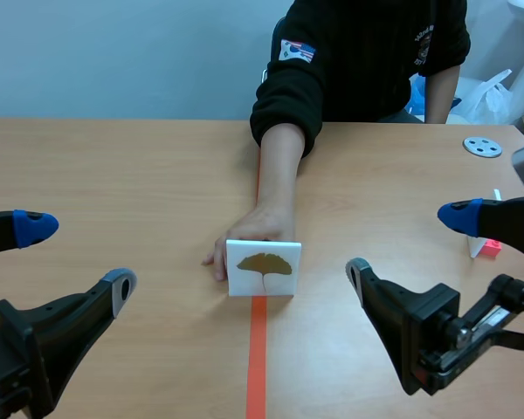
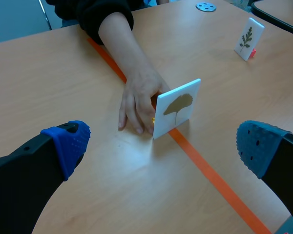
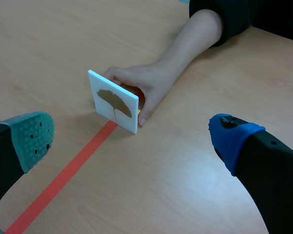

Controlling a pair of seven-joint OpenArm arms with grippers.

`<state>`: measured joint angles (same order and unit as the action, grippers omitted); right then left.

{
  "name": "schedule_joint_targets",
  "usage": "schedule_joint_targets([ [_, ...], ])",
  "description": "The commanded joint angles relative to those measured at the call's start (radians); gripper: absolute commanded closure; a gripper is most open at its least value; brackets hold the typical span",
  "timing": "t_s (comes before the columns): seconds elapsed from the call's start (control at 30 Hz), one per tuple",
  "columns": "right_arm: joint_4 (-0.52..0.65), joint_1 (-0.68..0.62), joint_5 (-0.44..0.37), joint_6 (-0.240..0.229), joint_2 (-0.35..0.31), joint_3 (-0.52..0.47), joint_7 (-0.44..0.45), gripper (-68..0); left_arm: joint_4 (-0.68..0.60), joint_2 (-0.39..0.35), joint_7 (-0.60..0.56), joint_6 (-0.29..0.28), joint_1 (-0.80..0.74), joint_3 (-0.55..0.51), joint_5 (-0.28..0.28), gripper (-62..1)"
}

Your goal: Sort the leaf by its shape. The table is split by an orange tape line. A compound leaf with several leaflets goes to the left side, a simple leaf with one blade goes to the right side. Return to the home posture when a red brick is placed on the table.

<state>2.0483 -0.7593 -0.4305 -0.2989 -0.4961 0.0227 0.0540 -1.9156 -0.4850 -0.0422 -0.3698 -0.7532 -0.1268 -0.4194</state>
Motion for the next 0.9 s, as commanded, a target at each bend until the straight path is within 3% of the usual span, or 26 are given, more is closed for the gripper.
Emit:
schedule_joint_targets([
  [0.0, 0.0, 0.014, -0.007, 0.003, -0.013, -0.01, 0.015, -67.9, -0.01, 0.0, -0.017, -0.002, 0.0, 0.005, -0.006, -62.3],
  [0.57, 0.0, 0.014, -0.007, 0.003, -0.013, -0.01, 0.015, -67.9, -0.01, 0.0, 0.016, -0.003, 0.007, 0.005, -0.005, -62.3],
  [0.87, 0.0, 0.014, -0.007, 0.003, -0.013, -0.01, 0.015, -67.9, 0.055, 0.0, 0.108, -0.028, 0.097, 0.005, 0.047, -62.3],
])
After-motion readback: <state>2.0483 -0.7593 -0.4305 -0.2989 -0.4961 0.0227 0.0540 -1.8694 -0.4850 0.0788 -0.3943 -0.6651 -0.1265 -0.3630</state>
